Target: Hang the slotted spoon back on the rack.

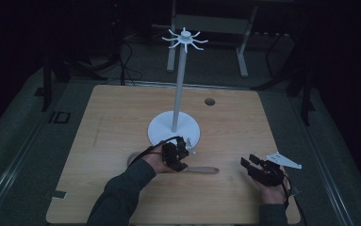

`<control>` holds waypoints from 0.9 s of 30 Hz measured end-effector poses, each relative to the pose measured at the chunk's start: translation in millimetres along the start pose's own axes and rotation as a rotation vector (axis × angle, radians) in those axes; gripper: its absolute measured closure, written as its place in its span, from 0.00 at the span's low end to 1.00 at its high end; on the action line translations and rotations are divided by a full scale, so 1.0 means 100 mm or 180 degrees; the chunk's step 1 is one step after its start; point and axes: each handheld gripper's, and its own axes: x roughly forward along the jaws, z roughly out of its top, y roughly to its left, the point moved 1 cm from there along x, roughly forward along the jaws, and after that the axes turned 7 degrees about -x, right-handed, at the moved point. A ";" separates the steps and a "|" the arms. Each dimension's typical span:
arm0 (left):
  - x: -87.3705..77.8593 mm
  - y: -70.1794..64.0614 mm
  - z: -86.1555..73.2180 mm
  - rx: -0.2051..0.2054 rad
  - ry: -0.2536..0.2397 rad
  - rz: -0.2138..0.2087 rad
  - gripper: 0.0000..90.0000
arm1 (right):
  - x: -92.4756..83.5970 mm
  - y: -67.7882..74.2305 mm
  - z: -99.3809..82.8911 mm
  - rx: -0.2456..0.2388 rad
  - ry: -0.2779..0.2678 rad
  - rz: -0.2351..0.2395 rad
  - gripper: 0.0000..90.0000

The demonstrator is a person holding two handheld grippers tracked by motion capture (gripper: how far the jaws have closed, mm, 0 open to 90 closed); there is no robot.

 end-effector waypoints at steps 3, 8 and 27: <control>0.07 -0.04 0.02 0.0062 0.0086 -0.0036 0.69 | 0.00 0.00 0.00 -0.0003 0.0000 -0.0001 0.57; 0.17 -0.09 0.02 0.0161 0.0255 -0.0027 0.73 | -0.01 -0.01 0.00 0.0001 -0.0001 -0.0001 0.57; 0.09 0.09 -0.06 -0.0125 0.0419 0.0187 0.84 | -0.02 -0.01 -0.01 0.0022 -0.0007 -0.0011 0.57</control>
